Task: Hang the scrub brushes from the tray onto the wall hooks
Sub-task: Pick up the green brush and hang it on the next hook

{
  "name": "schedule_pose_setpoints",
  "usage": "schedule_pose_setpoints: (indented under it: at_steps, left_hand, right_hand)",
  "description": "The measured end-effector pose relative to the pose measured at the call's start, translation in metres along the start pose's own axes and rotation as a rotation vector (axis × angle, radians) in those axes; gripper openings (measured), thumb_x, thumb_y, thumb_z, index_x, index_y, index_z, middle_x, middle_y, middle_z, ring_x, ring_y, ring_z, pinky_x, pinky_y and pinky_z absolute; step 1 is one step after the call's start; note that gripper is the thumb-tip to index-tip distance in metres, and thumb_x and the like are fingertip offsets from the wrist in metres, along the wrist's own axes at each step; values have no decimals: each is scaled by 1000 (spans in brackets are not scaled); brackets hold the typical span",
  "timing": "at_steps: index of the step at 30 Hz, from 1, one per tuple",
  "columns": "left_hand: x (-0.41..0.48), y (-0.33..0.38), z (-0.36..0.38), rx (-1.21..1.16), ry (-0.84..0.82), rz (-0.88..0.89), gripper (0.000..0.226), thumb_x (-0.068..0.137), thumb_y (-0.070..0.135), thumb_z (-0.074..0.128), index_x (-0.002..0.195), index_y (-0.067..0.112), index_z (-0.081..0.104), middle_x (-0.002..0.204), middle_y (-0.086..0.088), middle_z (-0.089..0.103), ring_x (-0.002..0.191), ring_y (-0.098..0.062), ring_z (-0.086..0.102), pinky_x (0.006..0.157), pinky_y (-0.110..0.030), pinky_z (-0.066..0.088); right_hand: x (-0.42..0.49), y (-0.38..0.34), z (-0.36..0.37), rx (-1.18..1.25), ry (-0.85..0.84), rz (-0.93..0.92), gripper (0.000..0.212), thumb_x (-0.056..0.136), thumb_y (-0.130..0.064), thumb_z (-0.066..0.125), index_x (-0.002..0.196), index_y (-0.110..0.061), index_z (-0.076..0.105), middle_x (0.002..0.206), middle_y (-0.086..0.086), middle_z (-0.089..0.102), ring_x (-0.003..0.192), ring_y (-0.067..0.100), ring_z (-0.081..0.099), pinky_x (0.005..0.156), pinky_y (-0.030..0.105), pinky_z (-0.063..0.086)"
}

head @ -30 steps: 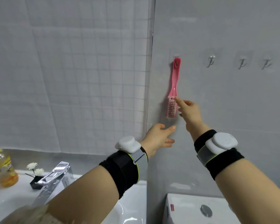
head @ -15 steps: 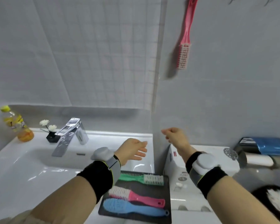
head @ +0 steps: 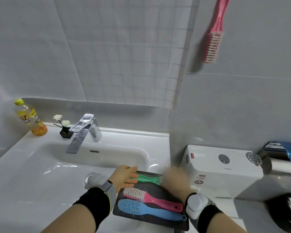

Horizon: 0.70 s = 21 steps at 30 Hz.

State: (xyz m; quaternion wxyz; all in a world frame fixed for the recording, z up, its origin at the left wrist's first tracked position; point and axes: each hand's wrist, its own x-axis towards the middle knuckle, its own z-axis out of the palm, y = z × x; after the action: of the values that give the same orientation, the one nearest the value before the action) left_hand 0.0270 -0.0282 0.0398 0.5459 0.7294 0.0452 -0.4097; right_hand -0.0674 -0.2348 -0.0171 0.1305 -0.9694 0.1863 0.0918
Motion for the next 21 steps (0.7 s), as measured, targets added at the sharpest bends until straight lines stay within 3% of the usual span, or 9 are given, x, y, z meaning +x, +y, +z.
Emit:
schedule_pose_setpoints:
  at_steps: [6, 13, 16, 21]
  left_hand:
    - [0, -2, -4, -16, 23, -14, 38, 90, 33, 58, 113, 3, 55, 102, -13, 67, 89, -26, 67, 71, -32, 57]
    - [-8, -3, -4, -14, 29, -8, 39, 91, 33, 56, 114, 2, 55, 103, -13, 67, 91, -26, 66, 75, -32, 57]
    - [-12, -2, -4, -13, 34, 7, 37, 91, 33, 56, 113, 3, 55, 105, -14, 67, 91, -26, 66, 78, -33, 57]
    - [-18, 1, -1, 8, 29, 47, 28, 92, 31, 55, 105, 7, 58, 98, -11, 67, 87, -25, 66, 82, -35, 57]
  right_hand:
    - [1, -9, 0, -124, 6, -128, 43, 79, -37, 57, 119, -24, 51, 121, 0, 51, 113, 24, 41, 91, 35, 36]
    - [-3, -16, -1, -236, 25, -241, 27, 80, -15, 44, 106, -15, 50, 112, 6, 58, 107, 26, 45, 84, 34, 31]
    - [-3, -17, -3, -220, 3, -249, 21, 78, -16, 47, 99, -17, 47, 109, 7, 57, 106, 28, 46, 80, 34, 31]
    - [1, -8, -6, -94, -76, -214, 35, 79, -28, 55, 110, -12, 55, 115, 9, 54, 108, 27, 49, 85, 33, 42]
